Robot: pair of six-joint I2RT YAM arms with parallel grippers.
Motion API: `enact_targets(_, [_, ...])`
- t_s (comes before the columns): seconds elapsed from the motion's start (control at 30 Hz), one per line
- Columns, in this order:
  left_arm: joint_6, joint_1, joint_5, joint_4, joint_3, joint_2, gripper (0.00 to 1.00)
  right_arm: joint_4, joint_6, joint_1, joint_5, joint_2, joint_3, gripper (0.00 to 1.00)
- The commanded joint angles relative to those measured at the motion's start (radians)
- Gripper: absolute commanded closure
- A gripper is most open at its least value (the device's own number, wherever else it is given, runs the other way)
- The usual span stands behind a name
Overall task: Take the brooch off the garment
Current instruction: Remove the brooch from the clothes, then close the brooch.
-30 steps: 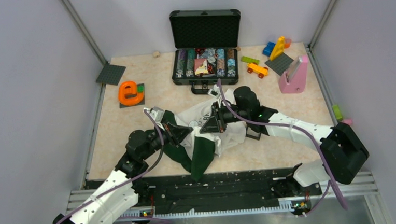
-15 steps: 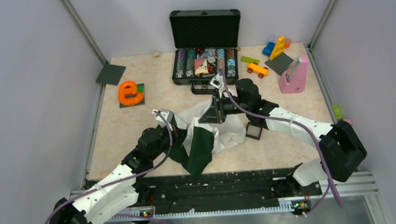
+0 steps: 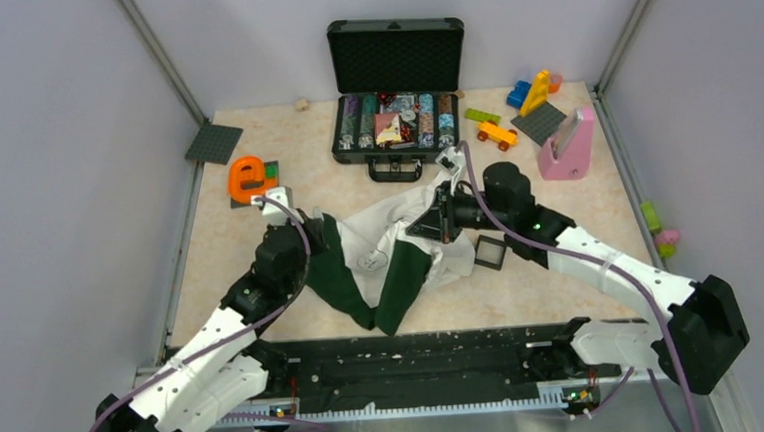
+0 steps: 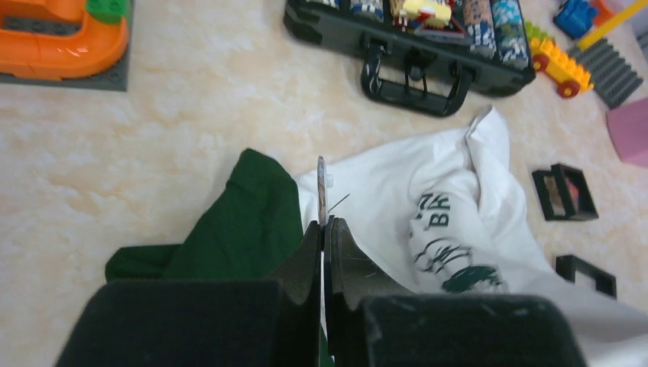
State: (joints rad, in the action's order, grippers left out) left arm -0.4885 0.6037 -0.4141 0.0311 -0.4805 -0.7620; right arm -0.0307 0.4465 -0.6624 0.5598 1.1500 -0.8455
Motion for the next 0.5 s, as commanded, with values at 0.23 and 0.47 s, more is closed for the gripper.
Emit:
enact_targets(0.23, [-0.105, -0.137, 0.386, 0.024, -0.143, 0.007, 1.00, 0.092, -0.007, -0.103, -0.270, 0.319, -0.113, 0.65])
enact_targets(0.47, [-0.246, -0.245, 0.734, -0.080, -0.070, 0.000, 1.00, -0.053, -0.040, -0.103, -0.264, 0.133, 0.023, 0.07])
